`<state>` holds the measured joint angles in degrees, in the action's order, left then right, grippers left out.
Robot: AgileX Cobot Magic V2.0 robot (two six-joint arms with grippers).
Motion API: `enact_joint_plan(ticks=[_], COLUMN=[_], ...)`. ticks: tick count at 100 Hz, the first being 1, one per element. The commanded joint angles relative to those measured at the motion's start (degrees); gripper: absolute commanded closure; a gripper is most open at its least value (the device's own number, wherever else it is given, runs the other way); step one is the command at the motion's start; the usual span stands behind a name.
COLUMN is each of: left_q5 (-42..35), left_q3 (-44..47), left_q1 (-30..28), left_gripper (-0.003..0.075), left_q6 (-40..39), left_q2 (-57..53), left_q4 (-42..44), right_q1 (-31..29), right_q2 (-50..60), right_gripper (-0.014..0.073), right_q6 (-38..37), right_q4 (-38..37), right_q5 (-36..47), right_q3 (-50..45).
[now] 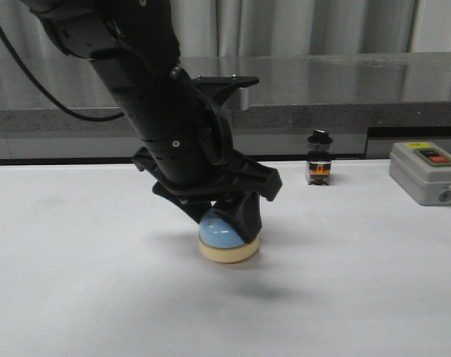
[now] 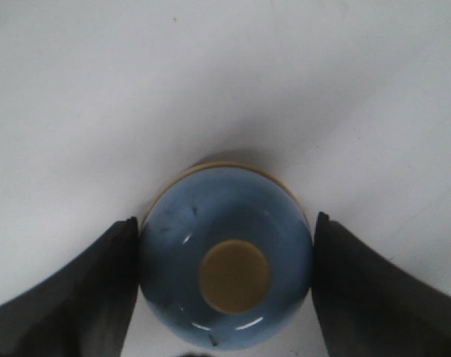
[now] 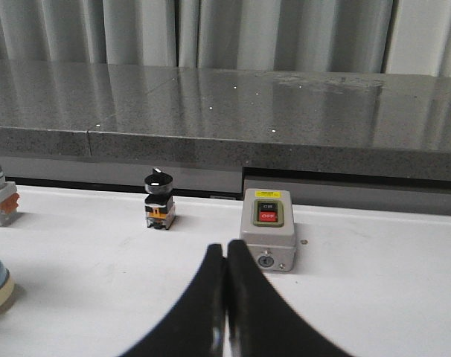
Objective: Place and press bell with both arms
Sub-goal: 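Lower the bell onto the table and open the left gripper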
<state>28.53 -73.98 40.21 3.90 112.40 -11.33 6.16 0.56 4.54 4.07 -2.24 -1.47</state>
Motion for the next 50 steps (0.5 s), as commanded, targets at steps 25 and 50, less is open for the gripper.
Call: enact_joint_plan(ticks=[25, 50], left_q5=[-2.5, -1.8], left_q3=[-2.0, -2.0], left_q1=[0.7, 0.7], left_gripper=[0.0348, 0.0141], left_q6=[0.1, 0.1], left_q2=[-2.5, -2.5], left_q4=[-1.2, -1.2], right_q1=[-0.3, -0.3], right_q2=[1.0, 1.0], right_gripper=[0.0654, 0.0654], right_q6=[-0.2, -0.2], right_q4=[-0.2, -0.2], right_q5=[4.8, 4.8], right_q3=[0.8, 0.8])
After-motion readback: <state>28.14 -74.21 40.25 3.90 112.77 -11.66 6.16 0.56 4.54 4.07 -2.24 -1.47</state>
